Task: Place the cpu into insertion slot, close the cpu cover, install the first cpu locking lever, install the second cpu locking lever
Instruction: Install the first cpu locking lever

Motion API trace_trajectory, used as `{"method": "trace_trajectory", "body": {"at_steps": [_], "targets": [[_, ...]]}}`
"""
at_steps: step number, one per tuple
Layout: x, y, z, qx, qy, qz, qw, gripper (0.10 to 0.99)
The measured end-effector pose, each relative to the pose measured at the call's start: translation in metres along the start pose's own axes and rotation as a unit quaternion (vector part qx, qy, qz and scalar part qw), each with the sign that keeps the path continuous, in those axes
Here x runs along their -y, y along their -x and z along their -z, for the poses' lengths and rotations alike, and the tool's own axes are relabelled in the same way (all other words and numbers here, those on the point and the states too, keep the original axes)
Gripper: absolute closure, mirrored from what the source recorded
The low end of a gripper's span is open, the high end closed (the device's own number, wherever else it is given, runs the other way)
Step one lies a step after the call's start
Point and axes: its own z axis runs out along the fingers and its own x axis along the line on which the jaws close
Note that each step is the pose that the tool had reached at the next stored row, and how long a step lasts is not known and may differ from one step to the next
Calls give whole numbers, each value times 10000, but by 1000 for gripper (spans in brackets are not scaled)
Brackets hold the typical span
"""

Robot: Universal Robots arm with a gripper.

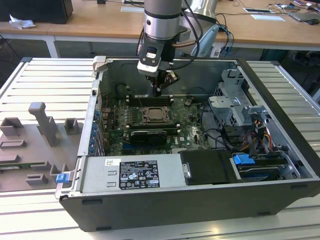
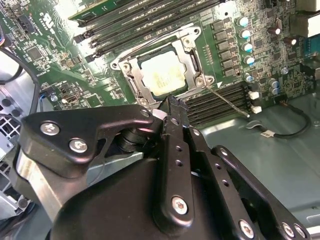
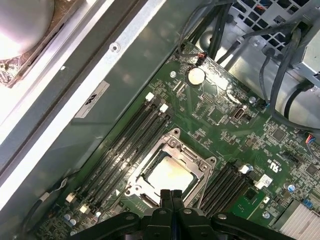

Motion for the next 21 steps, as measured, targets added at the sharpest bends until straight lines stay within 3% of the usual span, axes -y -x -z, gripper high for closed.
{"method": "trace_trajectory", "body": {"at_steps": [7, 10, 13, 21], "targets": [[0, 0, 0, -2, -1, 119, 9999, 980], [0, 0, 0, -5, -2, 311, 9995, 980], [0, 0, 0, -11, -4, 620, 9981, 980], [0, 0, 0, -19, -7, 1104, 9939, 980]]}}
